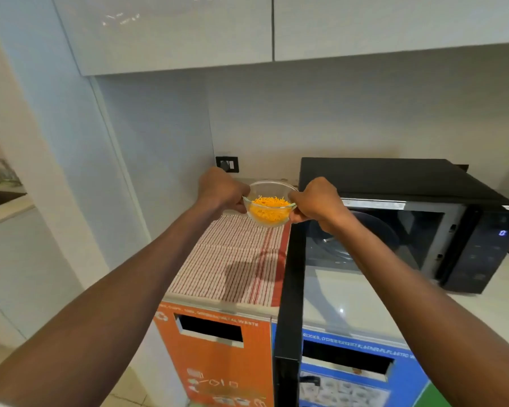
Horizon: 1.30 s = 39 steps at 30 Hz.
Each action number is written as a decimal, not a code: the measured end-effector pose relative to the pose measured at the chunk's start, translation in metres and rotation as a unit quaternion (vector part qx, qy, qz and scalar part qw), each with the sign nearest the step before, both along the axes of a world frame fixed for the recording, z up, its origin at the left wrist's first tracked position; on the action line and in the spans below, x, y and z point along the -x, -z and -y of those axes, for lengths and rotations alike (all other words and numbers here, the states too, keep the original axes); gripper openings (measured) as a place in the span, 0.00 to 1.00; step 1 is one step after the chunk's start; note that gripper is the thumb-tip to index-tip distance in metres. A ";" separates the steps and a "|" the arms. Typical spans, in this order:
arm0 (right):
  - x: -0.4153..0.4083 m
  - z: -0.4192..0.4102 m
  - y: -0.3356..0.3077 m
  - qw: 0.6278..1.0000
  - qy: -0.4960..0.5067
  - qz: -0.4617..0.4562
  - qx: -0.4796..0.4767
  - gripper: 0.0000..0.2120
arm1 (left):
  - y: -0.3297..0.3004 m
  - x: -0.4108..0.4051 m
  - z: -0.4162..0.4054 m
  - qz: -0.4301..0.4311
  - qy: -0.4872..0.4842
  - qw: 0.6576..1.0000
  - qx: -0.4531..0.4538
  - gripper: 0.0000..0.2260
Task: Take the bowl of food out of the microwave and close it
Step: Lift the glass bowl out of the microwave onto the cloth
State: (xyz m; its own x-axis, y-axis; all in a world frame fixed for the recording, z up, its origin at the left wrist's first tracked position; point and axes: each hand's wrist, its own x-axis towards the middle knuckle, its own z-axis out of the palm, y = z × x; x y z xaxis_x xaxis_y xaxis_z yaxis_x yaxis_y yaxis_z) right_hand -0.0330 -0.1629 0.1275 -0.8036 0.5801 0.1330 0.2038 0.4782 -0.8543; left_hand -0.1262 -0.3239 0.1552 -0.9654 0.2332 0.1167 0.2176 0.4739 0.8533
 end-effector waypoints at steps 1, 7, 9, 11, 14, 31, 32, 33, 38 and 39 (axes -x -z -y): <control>0.003 0.008 0.000 1.000 0.002 0.000 -0.002 0.12 | 0.001 0.004 0.007 -0.003 0.008 1.000 0.000 0.05; 0.016 0.039 0.001 0.999 0.017 0.016 -0.028 0.11 | 0.010 0.024 0.030 -0.028 0.011 1.000 -0.003 0.07; 0.021 0.041 0.000 0.999 0.019 0.026 -0.031 0.11 | 0.012 0.028 0.033 -0.037 0.010 0.999 -0.001 0.09; 0.027 0.042 -0.002 0.999 0.012 0.038 -0.027 0.11 | 0.014 0.032 0.036 -0.035 0.005 0.999 -0.009 0.09; 0.039 0.043 -0.005 0.998 -0.006 0.051 -0.020 0.11 | 0.017 0.040 0.040 -0.038 -0.008 0.999 -0.006 0.07; 0.134 0.045 0.025 0.982 -0.045 0.172 -0.067 0.11 | 0.073 0.122 0.050 0.020 -0.013 1.000 -0.004 0.11; 0.142 0.045 0.029 0.980 -0.043 0.178 -0.077 0.12 | 0.079 0.127 0.049 -0.005 -0.008 1.000 0.020 0.09; 0.148 0.045 0.033 0.977 -0.042 0.191 -0.085 0.13 | 0.085 0.131 0.048 -0.025 -0.006 0.999 0.030 0.08; 0.188 0.043 0.058 0.964 -0.003 0.248 -0.098 0.06 | 0.111 0.161 0.039 -0.019 0.037 0.999 0.024 0.10; 0.196 0.043 0.063 0.961 0.014 0.256 -0.101 0.06 | 0.116 0.168 0.037 -0.011 0.042 0.999 0.025 0.09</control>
State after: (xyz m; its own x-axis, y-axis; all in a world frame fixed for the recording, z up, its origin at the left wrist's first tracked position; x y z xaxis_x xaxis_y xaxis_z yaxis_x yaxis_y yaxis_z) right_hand -0.2292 -0.2061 0.0643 -0.7784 0.6061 -0.1633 0.5877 0.6124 -0.5287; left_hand -0.2939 -0.3605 0.0396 -0.9394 0.3194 0.1244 0.2774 0.4954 0.8232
